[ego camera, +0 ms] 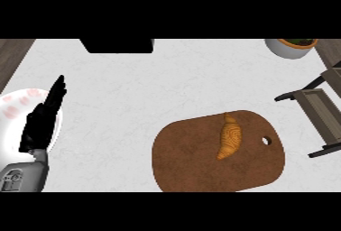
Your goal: Pick the sweet potato from the cutting board and place it in the tiered basket
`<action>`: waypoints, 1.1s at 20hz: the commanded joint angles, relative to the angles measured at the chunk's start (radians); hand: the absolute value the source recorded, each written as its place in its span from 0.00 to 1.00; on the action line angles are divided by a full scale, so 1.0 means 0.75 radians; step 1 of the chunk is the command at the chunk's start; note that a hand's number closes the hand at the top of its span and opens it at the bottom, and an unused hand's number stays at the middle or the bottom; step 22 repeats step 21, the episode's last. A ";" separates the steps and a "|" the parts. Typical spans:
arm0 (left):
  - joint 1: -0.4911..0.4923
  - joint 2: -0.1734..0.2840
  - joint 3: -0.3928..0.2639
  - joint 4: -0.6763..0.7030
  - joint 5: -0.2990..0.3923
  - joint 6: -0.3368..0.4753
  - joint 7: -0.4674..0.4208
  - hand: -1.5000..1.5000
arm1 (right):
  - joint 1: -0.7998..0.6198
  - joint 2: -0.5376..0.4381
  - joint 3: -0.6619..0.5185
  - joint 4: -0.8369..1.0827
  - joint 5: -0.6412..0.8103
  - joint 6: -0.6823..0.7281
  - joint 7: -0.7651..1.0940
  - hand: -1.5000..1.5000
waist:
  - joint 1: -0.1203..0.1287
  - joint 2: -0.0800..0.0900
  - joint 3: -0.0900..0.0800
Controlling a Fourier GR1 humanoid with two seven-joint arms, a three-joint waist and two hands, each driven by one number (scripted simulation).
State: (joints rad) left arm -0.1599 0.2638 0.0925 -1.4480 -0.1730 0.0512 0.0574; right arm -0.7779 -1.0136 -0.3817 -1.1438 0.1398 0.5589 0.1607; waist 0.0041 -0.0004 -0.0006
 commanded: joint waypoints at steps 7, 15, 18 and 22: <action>-0.016 -0.014 0.009 0.041 -0.025 0.015 -0.048 0.50 | -0.122 -0.264 -0.207 0.312 -0.110 0.118 0.119 0.00 | -0.007 0.003 -0.001; 0.008 -0.019 0.009 -0.026 -0.028 0.019 0.000 0.50 | 0.025 -0.559 -0.354 0.756 -0.128 0.378 -0.143 0.00 | -0.007 0.006 0.004; 0.018 -0.024 0.007 -0.039 -0.024 0.014 0.021 0.50 | 0.085 -0.619 -0.403 0.886 -0.112 0.396 -0.298 0.00 | -0.005 0.008 0.006; 0.002 -0.023 0.002 -0.056 -0.012 -0.006 0.057 0.50 | 0.159 -0.676 -0.447 1.002 -0.119 0.477 -0.413 0.00 | -0.013 0.006 0.008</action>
